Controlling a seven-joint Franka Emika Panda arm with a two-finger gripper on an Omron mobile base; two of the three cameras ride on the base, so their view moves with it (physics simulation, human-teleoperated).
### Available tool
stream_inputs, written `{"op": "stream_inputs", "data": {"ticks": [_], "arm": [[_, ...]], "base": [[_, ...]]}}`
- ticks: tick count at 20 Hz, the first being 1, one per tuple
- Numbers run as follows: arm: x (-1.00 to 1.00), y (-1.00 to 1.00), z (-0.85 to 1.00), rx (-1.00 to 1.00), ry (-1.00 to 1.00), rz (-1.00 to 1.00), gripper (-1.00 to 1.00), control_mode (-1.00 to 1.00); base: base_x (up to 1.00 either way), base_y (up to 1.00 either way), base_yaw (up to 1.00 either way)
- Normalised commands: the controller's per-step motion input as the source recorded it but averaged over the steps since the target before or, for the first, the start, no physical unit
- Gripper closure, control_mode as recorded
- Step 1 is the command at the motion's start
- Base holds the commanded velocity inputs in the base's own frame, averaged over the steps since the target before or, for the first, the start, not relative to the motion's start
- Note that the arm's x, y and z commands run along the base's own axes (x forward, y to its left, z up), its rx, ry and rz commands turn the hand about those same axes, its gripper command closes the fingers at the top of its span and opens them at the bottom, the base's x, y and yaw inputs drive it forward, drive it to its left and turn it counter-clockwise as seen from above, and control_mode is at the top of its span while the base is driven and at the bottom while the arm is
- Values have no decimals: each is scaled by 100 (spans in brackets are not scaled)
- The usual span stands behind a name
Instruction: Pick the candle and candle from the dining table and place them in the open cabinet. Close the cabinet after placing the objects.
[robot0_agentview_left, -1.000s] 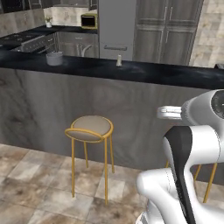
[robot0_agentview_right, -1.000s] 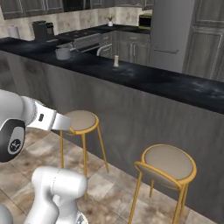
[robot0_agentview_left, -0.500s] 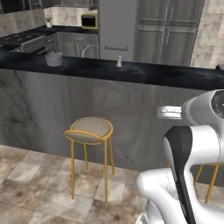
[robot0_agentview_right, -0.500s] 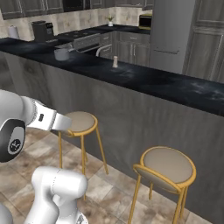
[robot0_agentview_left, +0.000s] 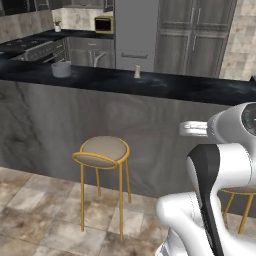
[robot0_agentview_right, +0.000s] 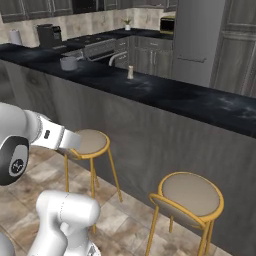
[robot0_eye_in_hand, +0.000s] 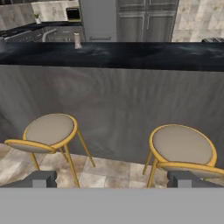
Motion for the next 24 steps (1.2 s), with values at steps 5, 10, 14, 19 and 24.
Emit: {"op": "stream_inputs", "data": {"ticks": [5,10,14,19,24], "arm": [[0,0,0,0,0,0,-100,100],[0,0,0,0,0,0,-100,100],[0,0,0,0,0,0,-100,100],[0,0,0,0,0,0,-100,100],[0,0,0,0,0,0,-100,100]], "base": [[39,0,5],[36,0,9],[33,0,10],[30,0,11],[27,-2,12]]}}
